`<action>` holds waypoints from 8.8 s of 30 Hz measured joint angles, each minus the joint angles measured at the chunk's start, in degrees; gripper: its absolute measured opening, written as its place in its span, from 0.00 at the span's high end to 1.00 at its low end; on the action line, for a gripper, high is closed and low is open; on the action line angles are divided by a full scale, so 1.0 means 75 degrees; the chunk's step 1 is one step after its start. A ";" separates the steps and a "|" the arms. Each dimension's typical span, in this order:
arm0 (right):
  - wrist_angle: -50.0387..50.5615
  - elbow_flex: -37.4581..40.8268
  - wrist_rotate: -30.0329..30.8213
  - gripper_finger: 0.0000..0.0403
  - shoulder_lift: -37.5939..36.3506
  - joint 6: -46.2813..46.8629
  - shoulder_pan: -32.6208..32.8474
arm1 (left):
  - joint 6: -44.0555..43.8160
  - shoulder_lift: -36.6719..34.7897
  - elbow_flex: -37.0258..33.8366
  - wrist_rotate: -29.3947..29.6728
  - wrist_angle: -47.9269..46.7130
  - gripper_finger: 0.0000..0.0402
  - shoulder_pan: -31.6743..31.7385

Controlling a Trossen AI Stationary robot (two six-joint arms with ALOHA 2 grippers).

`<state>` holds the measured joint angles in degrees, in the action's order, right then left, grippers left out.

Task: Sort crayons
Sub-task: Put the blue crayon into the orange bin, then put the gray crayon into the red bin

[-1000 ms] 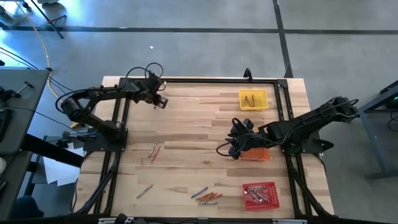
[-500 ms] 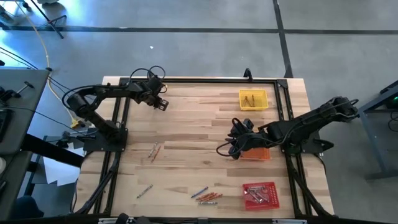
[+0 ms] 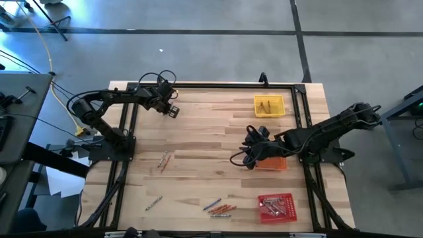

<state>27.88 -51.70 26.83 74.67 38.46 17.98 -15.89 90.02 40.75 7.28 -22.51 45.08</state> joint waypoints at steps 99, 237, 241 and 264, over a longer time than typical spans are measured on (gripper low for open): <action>-0.9121 0.0003 0.0470 0.77 0.2019 -0.5455 0.0829 | 0.2150 -0.0566 -0.0017 0.2647 0.9329 1.00 -0.9236; 0.2601 -0.3343 0.2130 0.87 0.1629 0.1008 0.1948 | -0.5669 -0.0504 0.0757 0.0640 -0.2455 0.73 -1.0037; 0.2649 -0.3343 0.2117 0.87 0.1629 0.1008 0.1950 | -0.5812 -0.0504 0.1002 0.0981 -0.3237 0.73 -1.0034; 0.2687 -0.3343 0.2107 0.87 0.1636 0.1032 0.1955 | -0.5877 -0.0070 0.0764 0.1056 -0.3682 0.73 -0.9850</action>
<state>48.03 -76.77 42.63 86.94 46.19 32.64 -59.97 89.49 46.48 15.20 -50.12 -28.80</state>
